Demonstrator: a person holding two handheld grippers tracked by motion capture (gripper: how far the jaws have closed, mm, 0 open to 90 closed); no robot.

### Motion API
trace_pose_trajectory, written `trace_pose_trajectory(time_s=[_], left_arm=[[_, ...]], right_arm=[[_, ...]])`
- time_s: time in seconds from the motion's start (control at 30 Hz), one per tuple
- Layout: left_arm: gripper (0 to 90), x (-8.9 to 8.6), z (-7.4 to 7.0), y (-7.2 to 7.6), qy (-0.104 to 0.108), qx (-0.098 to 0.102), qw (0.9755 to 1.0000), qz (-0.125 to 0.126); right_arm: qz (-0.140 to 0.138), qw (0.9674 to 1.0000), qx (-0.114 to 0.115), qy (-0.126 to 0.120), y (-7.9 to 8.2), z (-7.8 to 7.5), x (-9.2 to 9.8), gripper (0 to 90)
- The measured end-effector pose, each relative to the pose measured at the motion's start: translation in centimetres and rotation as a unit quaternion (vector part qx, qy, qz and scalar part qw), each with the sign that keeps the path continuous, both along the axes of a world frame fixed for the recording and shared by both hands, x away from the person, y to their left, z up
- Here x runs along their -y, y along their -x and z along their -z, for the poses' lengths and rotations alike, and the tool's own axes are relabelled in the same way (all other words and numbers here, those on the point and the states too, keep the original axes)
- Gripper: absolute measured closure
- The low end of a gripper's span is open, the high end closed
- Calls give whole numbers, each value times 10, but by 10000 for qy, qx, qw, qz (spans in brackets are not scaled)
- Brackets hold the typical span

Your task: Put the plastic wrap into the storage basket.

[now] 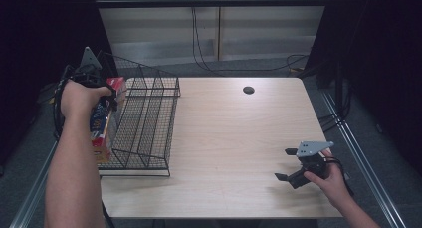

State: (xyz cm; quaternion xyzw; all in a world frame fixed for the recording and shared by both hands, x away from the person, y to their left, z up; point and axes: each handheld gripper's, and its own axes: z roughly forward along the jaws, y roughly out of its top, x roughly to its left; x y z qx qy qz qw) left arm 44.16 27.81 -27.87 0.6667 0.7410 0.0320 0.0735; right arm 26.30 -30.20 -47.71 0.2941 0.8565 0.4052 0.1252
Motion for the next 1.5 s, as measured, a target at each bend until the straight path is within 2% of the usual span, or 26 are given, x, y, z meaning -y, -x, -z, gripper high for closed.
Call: trace_pose_trajectory(time_s=[0.03, 0.33, 0.37, 0.4, 0.5, 0.53, 0.6, 0.63, 0.67, 0.73, 0.9, 1.03, 1.13, 1.17, 1.2, 1.23, 1.33, 1.5], left_arm=[[435, -1, 0, 0, -21, -54, 10000, 30], [427, -1, 7, -2, 10, -82, 9999, -92], [426, -3, 6, -3, -37, -126, 9999, 3], [425, -1, 8, -3, -38, -68, 9999, -97], [421, -2, 9, -3, -49, -85, 9999, -88], [420, -2, 8, -3, 11, -92, 9999, -96], [418, -3, 5, -2, -19, 104, 9999, -125], [452, -3, 0, -1, -10, 216, 9996, -186], [450, -5, -7, 0, 116, 207, 9997, -114], [399, -4, -12, 2, 88, 334, 9992, -205], [358, 3, -20, 5, 174, 492, 9985, -141], [299, 12, -22, 6, 305, 610, 9977, -15], [244, 22, -23, 7, 418, 785, 9958, 194], [221, 22, -22, 6, 444, 791, 9954, 314], [209, 27, -22, 7, 493, 794, 9953, 257], [200, 29, -22, 7, 528, 811, 9948, 324], [168, 37, -19, 8, 539, 942, 9928, 499], [121, 50, -16, 9, 616, 1052, 9892, 816]], right_arm=[[1, 10000, -13, -5, 0, 0, 0, 17], [-7, 10000, -24, 11, 0, 1, -1, 17], [-20, 10000, -30, 8, 0, 1, -1, 17], [-25, 10000, -46, 9, 0, 1, -1, 17], [-22, 10000, -44, 20, 0, 1, -1, 17], [-10, 10000, -16, 22, 0, 1, -1, 17], [4, 10000, -21, 18, 0, 1, -1, 17], [1, 10000, -18, 18, 0, 1, -1, 17], [9, 10000, -15, 26, 0, 1, -1, 17], [-12, 10000, -26, 33, 0, 1, -2, 17], [-17, 10000, -3, 35, 0, 0, -1, 17], [-2, 10000, -15, 18, 1, 0, -1, 17], [7, 10000, -16, 36, 0, 0, 0, 17], [9, 10000, -11, 31, 0, 0, 0, 17], [16, 10000, 2, 28, 0, 0, 0, 17], [18, 10000, 1, 27, 0, 0, 0, 17], [17, 10000, 4, 31, 1, 0, 0, 17], [25, 10000, 18, 22, 1, -1, 1, 17]])
